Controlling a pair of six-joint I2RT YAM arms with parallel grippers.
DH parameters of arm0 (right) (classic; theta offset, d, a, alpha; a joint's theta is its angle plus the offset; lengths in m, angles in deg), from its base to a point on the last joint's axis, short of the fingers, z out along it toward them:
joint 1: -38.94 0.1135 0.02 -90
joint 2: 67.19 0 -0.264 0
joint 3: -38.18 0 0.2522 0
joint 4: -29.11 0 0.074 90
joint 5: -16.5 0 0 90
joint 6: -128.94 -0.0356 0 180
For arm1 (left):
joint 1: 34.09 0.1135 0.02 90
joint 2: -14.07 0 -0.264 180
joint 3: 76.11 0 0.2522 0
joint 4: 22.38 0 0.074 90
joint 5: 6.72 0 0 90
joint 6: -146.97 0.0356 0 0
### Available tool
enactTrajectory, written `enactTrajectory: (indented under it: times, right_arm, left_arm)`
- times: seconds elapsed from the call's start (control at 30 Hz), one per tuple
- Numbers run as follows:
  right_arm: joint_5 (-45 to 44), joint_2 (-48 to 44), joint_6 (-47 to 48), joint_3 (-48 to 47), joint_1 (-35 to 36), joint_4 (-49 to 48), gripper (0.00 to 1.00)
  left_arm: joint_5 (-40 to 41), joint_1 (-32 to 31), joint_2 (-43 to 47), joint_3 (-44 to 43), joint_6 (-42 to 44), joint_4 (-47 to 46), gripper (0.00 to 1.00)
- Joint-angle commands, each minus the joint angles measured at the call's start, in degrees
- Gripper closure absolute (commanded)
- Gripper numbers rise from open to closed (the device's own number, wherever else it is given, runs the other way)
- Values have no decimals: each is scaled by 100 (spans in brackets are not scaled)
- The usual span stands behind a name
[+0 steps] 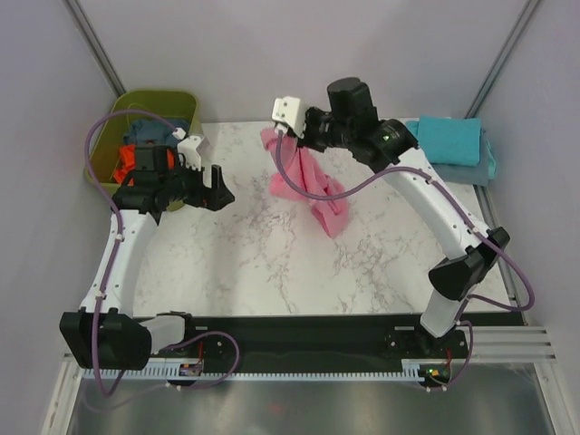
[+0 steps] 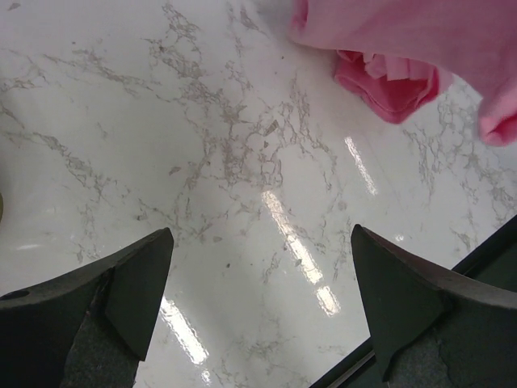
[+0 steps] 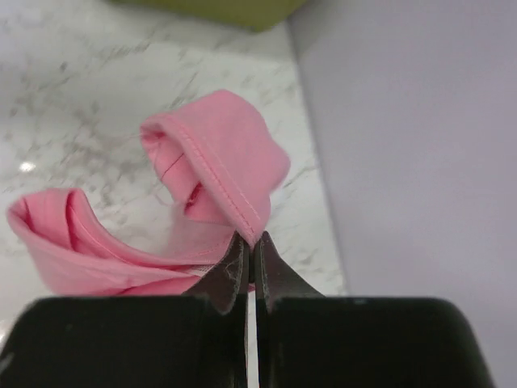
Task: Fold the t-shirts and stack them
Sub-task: Flatten the tshirt out
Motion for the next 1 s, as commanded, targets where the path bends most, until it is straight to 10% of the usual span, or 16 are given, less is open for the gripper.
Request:
enactTrajectory:
  times: [0.0,0.2,0.57,0.7,0.97]
  right_arm:
    - [-378,51,-286,-1369,174,-520,100]
    - [-1741,44,-23,-2077,139,-951,100]
    - [-2648,-1899,-1217,4110,-2575,-2121,100]
    - [-2071,-2004,-1323,4561,-2840,-1586,44]
    - [427,-1760,-1210,4623,-2788,-1325,37]
  left_arm:
    - [-290,-107,228,-88,-217,-226,1]
    - [-290,-248,228,-360,-217,-226,1]
    - [-290,-468,255,-115,-217,-226,1]
    - [-290,-502,0,-150,-217,-226,1]
    - [818,-1144,-421,537,758,38,1]
